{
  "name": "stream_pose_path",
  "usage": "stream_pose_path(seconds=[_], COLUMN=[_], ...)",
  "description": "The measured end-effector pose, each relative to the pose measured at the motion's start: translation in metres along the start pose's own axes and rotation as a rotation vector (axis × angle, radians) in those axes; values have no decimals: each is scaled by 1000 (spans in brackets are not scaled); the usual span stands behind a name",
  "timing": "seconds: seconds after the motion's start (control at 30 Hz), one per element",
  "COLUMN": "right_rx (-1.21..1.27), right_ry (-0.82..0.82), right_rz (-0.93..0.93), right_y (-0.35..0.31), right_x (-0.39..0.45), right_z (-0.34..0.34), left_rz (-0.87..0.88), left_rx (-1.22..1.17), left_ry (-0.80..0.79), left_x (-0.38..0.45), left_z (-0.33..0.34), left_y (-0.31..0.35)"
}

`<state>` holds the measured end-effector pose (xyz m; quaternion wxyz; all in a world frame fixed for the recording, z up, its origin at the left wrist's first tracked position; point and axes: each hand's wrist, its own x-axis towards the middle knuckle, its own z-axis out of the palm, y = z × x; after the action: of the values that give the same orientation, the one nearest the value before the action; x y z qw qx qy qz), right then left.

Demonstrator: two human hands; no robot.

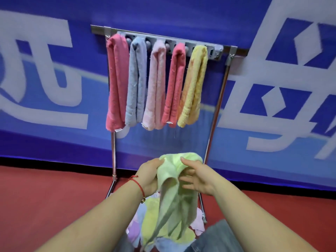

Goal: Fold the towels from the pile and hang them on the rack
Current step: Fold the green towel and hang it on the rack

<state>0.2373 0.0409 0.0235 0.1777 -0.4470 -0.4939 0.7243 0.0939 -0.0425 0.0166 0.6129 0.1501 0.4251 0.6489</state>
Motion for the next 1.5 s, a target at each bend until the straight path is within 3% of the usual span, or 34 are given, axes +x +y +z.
stream_pose_path(seconds=[0.2,0.37,0.47,0.57,0.63,0.7,0.83,0.93,1.03,1.2,1.33,1.5], right_rx=[151,160,-82,-449,-554,-525,-523,-578,-652,-703,-918,-1286], right_ry=[-13,-186,-222,1,202,327,408,443,522,438,490,465], right_rz=[45,-59,-124,-160,-204,-232,-289,-346,-359,-426,-429,-261], right_y=[60,84,100,107,108,106,103,106,108,111,115,116], right_x=[4,7,15,27,36,42,39,36,37,28,26,21], right_z=[-13,-5,8,11,5,1,2,0,-2,1,-1,1], left_rz=[75,-21,-108,-199,-192,-119,269,403,451,776,652,724], left_rx=[114,5,-63,-155,-118,118,1084,1426,1616,1685,1564,1280], left_ry=[20,20,15,-36,-66,-58,119,92,58,69,-76,92], left_x=[-5,14,26,35,39,42,48,44,37,31,22,11], left_z=[3,-8,-23,-26,-27,-32,-53,-63,-70,-85,-90,-93], left_y=[-5,-15,-34,-48,-50,-50,-53,-55,-58,-62,-50,-39])
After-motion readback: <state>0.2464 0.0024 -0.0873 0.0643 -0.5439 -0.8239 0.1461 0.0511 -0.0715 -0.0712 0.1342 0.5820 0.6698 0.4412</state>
